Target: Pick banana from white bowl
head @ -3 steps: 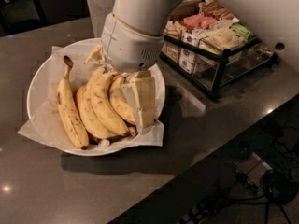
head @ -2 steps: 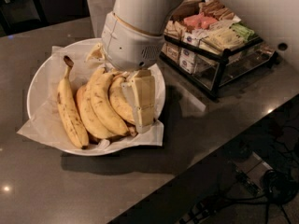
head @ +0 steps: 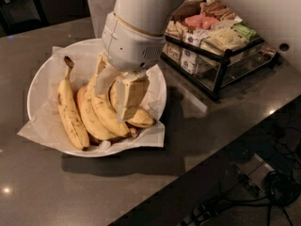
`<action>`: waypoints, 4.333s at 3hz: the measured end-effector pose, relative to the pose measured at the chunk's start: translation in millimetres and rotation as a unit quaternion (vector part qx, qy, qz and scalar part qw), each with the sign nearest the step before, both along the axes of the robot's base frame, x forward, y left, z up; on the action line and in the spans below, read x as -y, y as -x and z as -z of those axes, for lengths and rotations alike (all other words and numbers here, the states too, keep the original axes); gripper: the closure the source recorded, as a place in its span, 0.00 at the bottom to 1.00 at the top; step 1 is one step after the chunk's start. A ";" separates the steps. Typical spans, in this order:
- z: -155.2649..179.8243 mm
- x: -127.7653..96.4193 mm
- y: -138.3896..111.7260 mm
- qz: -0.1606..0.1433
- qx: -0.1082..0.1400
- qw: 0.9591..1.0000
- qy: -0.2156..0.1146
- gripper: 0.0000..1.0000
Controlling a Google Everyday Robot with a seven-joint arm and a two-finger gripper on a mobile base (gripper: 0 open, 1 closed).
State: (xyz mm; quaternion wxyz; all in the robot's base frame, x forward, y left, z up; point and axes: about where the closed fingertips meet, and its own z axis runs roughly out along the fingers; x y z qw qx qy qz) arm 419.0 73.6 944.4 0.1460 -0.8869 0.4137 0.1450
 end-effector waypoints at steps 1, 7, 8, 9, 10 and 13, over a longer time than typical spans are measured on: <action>0.0 0.0 0.0 0.000 0.000 1.000 0.000 0.37; 34.6 40.4 -4.6 0.184 -0.062 0.980 -0.040 0.09; 30.2 40.7 -11.5 0.193 -0.064 0.978 -0.050 0.11; 37.3 51.5 -22.9 0.231 -0.089 0.964 -0.092 0.10; 34.6 49.6 -21.4 0.231 -0.090 0.964 -0.097 0.01; 40.4 12.4 -39.7 0.242 -0.100 0.961 -0.085 0.14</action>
Offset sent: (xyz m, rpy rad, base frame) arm 0.0011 -0.0040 -0.0047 0.0043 0.0106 -0.0500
